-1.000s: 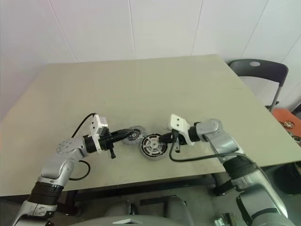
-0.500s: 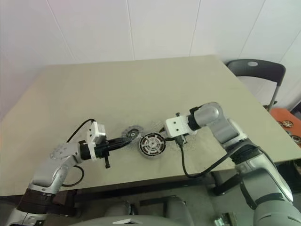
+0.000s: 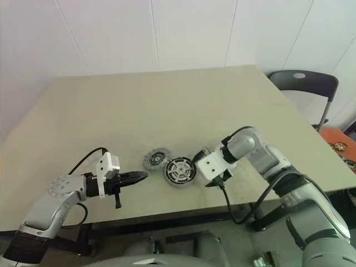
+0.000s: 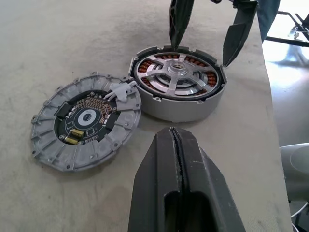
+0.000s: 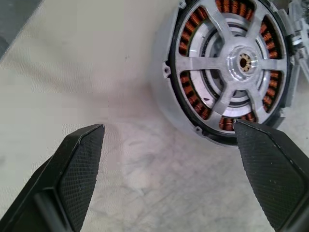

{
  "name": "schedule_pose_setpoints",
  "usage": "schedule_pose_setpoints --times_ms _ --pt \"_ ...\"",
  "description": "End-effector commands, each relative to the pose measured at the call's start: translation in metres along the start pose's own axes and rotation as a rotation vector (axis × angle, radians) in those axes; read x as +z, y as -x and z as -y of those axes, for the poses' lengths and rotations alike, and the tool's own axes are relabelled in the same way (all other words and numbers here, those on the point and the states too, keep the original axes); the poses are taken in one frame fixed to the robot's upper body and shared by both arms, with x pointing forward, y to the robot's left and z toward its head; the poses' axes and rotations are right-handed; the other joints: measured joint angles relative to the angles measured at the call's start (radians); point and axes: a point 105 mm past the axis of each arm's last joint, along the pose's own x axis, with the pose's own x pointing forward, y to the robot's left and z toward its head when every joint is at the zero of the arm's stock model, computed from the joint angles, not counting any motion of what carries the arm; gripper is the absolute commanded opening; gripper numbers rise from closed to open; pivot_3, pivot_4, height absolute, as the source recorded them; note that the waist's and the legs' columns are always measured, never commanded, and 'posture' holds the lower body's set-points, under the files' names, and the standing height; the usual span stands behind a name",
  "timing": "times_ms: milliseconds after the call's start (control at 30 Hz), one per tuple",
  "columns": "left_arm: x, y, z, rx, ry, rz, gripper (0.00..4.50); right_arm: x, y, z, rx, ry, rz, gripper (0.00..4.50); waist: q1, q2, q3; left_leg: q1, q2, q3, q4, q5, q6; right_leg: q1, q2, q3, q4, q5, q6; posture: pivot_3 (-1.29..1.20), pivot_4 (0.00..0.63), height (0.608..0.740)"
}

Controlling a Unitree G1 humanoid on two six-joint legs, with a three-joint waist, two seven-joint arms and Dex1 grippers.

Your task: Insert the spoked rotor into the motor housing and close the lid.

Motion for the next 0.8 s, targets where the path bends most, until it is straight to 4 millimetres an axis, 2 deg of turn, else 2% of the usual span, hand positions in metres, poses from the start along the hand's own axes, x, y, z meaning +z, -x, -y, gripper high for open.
schedule_pose_setpoints --times_ms 33,200,233,333,600,667,800 --pt "0.0032 -0.0004 -0.0031 0.012 -0.036 0.018 0.0 -0.0009 -0.0027 0.0115 -0.053 0.05 -0.022 4.46 0.0 0.0 0.0 0.0 0.0 0.0 0.0 0.0 0.0 0.0 0.0 0.0 0.0 0.0 0.0 0.0 0.0 0.74" --pt "-0.002 -0.0018 -0.0046 0.016 -0.034 0.021 0.0 -0.0039 -0.0084 0.0172 -0.08 0.063 -0.036 4.46 -0.007 -0.002 0.0 0.011 0.001 0.001 0.0 0.0 0.0 0.008 0.001 0.002 0.001 0.0 0.0 0.0 0.0 0.74" --pt "-0.0024 -0.0017 -0.0048 0.017 -0.034 0.022 0.0 -0.005 -0.009 0.0165 -0.073 0.065 -0.042 4.07 -0.007 -0.002 0.0 0.012 0.001 0.001 0.0 0.0 -0.001 0.009 0.001 0.002 0.001 0.0 0.0 0.0 0.0 0.74" --pt "-0.0029 -0.0021 -0.0049 0.019 -0.035 0.024 0.0 -0.0075 -0.0096 0.0125 -0.052 0.066 -0.051 3.35 -0.007 -0.001 0.0 0.013 0.001 0.001 0.0 0.0 -0.001 0.008 0.0 0.002 0.001 0.0 -0.001 0.0 0.0 0.74" --pt "-0.0009 -0.0049 -0.0052 0.021 -0.036 0.028 0.0 -0.0076 -0.0107 0.0146 -0.067 0.065 -0.051 0.79 -0.003 -0.002 0.0 0.011 0.001 0.001 -0.001 0.0 -0.001 0.005 0.0 0.002 0.001 0.002 -0.004 0.0 0.0 0.74" --pt "0.0002 -0.0055 -0.0053 0.021 -0.037 0.029 0.0 -0.0064 -0.0102 0.0162 -0.072 0.065 -0.047 0.79 -0.004 -0.001 0.0 0.01 0.001 0.002 -0.001 0.0 -0.001 0.004 -0.001 0.002 0.001 0.002 -0.004 0.0 0.0 0.74" --pt "0.0033 -0.0072 -0.0052 0.021 -0.041 0.032 0.0 -0.0052 -0.0083 0.0161 -0.058 0.062 -0.043 0.08 -0.002 -0.001 0.0 0.01 0.001 0.002 -0.001 0.0 -0.001 0.004 -0.001 0.002 0.001 0.002 -0.004 0.0 0.0 0.74"
